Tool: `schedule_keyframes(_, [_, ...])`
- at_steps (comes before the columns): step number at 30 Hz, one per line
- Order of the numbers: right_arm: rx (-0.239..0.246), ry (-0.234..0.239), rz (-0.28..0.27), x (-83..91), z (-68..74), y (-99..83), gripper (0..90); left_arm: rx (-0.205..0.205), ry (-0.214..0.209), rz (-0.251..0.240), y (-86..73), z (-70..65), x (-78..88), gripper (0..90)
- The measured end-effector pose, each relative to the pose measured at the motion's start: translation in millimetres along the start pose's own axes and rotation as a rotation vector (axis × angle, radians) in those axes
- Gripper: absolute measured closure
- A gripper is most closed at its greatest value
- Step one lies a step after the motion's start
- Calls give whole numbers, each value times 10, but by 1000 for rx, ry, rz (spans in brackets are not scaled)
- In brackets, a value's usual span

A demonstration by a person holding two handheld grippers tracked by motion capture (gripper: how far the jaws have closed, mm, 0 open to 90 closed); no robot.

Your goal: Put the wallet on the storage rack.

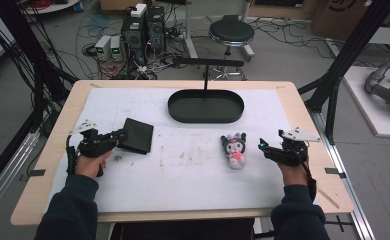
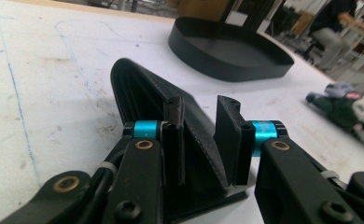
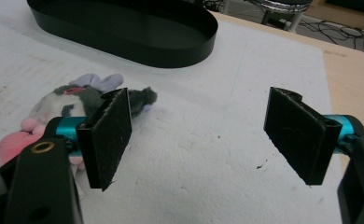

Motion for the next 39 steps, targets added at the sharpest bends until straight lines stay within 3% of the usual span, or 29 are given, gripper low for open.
schedule_keyframes(5, [3,0,-1,-1,2,4,236,-16,-2,10,1,-54,-64,735])
schedule_keyframes(8, [1,0,2,-1,0,0,236,6,15,13,9,-66,-95,752])
schedule_keyframes(9, [-2,0,2,3,-3,-4,236,31,60,32,-7,-23,-101,735])
schedule_keyframes(10, [-4,0,2,7,-7,-8,236,31,60,32,-7,-23,-101,703])
schedule_keyframes(14, [-7,-3,1,16,-30,-21,237,95,94,61,-48,56,-105,623])
schedule_keyframes(15, [-10,-4,2,17,-32,-23,237,109,93,93,-80,64,-150,612])
schedule_keyframes(20, [-6,-4,2,23,-25,-22,239,126,99,150,-130,77,-245,597])
schedule_keyframes(22, [-5,-4,2,23,-24,-21,240,136,101,148,-129,82,-248,598])
schedule_keyframes(24, [-4,0,4,21,-22,-22,241,143,91,151,-134,88,-247,615])
schedule_keyframes(26, [-3,0,5,17,-20,-20,241,134,85,157,-136,76,-253,744])
schedule_keyframes(29, [-1,-1,4,16,-15,-17,240,131,89,163,-137,74,-258,820])
schedule_keyframes(30, [-1,0,5,15,-15,-15,240,129,86,157,-134,68,-257,868])
schedule_keyframes(34, [-4,1,5,18,-16,-16,241,139,64,142,-125,68,-237,879])
schedule_keyframes(35, [-4,0,4,17,-21,-16,241,160,38,109,-103,77,-199,879])
schedule_keyframes(36, [-4,0,4,17,-21,-16,241,160,38,109,-103,77,-199,880])
schedule_keyframes(39, [-9,0,4,22,-34,-22,241,175,18,37,-44,94,-99,881])
Point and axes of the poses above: each handheld gripper's, and its own axes: x roughly backward along the jaws, y roughly out of its top, z roughly to its left, the point moved 5 cm from there along -x, roughly forward along the jaws, and after that the axes turned 14 degrees about z, right-handed, at the moved point
